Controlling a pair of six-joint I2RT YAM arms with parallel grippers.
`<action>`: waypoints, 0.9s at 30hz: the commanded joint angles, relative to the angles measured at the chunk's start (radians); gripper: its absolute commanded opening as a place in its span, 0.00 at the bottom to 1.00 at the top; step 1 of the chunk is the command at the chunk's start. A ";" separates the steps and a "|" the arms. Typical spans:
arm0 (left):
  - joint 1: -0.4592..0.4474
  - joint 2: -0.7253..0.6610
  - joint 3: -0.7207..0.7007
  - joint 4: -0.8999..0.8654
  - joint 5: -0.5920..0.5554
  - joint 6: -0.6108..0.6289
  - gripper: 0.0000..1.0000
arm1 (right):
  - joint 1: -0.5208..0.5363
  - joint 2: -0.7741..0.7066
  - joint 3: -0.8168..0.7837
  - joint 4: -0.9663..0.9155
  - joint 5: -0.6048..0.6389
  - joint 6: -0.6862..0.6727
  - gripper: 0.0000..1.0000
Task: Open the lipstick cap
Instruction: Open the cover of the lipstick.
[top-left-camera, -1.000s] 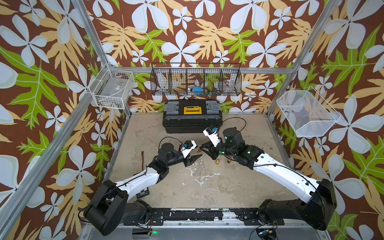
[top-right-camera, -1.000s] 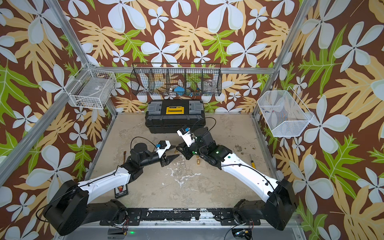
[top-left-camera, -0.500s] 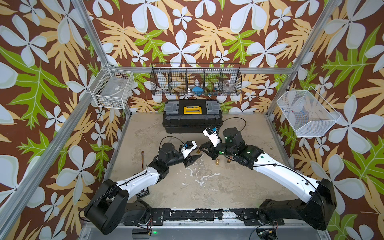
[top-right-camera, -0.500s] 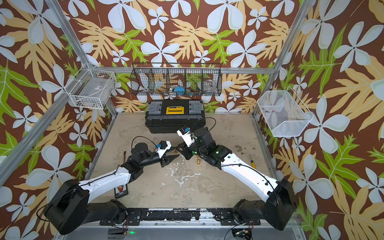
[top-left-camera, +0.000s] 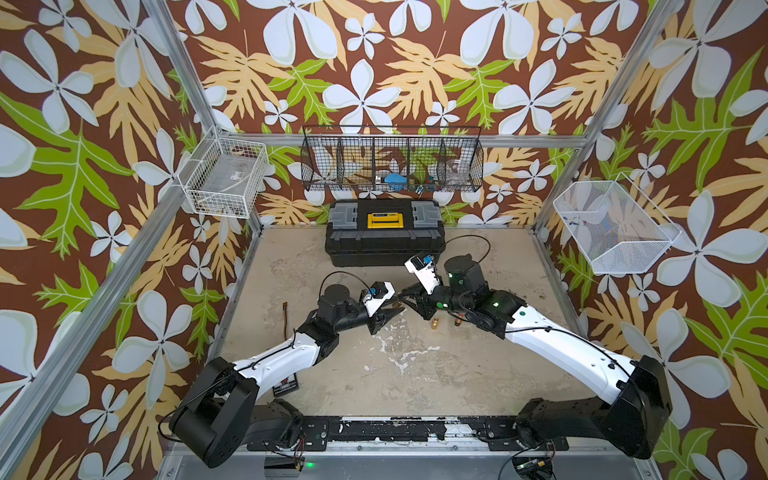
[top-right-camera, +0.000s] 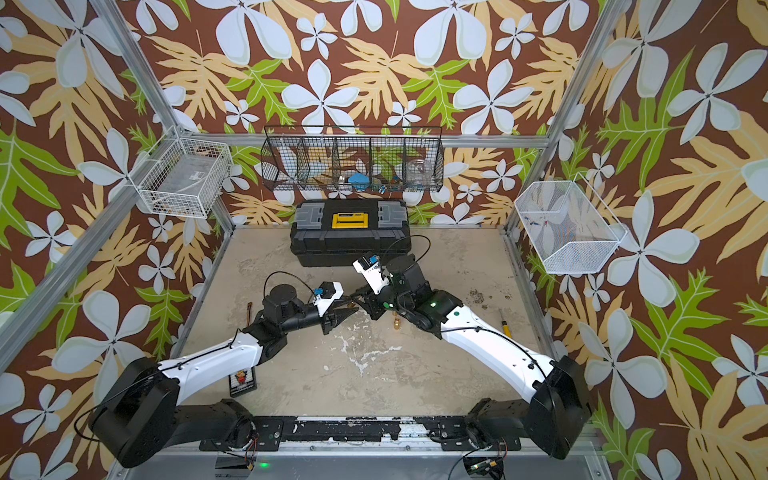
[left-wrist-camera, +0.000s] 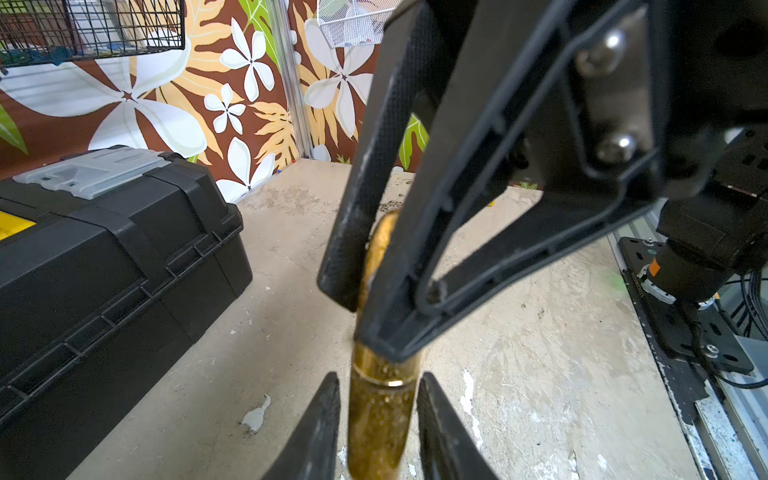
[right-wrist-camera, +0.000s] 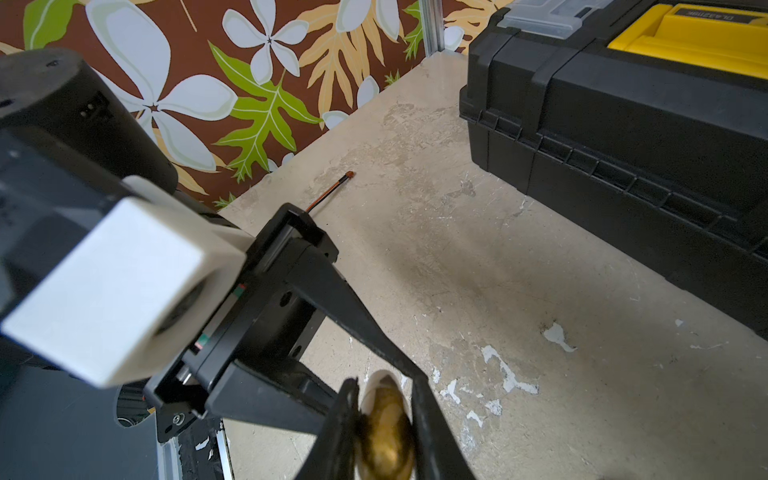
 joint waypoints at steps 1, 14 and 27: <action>0.000 0.000 0.005 0.003 0.011 0.007 0.30 | 0.000 0.003 -0.002 0.014 -0.008 -0.003 0.24; -0.001 -0.009 -0.001 0.003 0.006 0.012 0.16 | 0.000 0.011 -0.001 0.010 -0.020 0.000 0.29; -0.001 -0.012 -0.007 0.014 0.004 0.005 0.14 | 0.000 0.001 0.004 -0.003 -0.017 0.000 0.28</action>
